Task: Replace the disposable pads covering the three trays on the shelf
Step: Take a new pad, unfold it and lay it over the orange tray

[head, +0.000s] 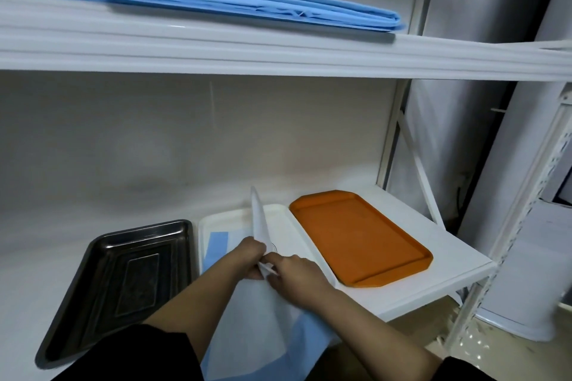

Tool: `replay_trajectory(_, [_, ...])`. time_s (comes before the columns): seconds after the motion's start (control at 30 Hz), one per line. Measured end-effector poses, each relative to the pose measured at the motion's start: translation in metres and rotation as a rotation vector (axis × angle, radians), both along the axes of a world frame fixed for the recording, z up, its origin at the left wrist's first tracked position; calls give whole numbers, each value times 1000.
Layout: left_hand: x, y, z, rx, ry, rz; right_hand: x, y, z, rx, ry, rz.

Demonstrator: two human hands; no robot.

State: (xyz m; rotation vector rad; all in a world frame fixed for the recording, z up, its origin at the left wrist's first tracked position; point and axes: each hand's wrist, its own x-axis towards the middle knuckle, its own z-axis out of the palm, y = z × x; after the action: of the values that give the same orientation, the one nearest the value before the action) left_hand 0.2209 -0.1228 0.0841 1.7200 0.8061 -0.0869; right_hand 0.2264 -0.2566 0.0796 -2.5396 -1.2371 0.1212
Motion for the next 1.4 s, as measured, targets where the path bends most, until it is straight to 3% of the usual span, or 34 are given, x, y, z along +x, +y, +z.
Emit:
replay_trajectory(0.07, [-6, 4, 4, 96, -26, -9, 5, -1, 2, 186, 392, -57])
replay_trajectory(0.13, [-10, 12, 7, 71, -127, -59, 15, -5, 4, 394, 696, -175])
replay_trajectory(0.27, [-17, 15, 28, -3, -251, -115, 38, -19, -3, 537, 880, -380])
replay_trajectory(0.47, [-21, 3, 88, -139, -431, -247, 55, -35, -15, 717, 1219, -506])
replay_trajectory(0.57, [-21, -5, 115, -251, -535, -290, 63, -45, -17, 785, 1355, -515])
replay_trajectory(0.7, [-20, -1, 130, -341, -636, -287, 68, -54, -6, 980, 1531, -375])
replay_trajectory(0.83, [-26, 15, 113, -415, -616, -183, 78, -69, 4, 1060, 1455, -420])
replay_trajectory(0.93, [-31, 34, 78, -454, -491, -64, 93, -84, -3, 1027, 1308, -544])
replay_trajectory(1.17, [-45, 52, -43, -392, -72, 147, 108, -91, -38, 620, 773, -774])
replay_trajectory(1.3, [-41, 61, -83, -307, 230, 38, 112, -93, -63, 412, 722, -771])
replay_trajectory(1.4, [-36, 53, -75, -267, 150, 84, 116, -90, -74, 405, 717, -702])
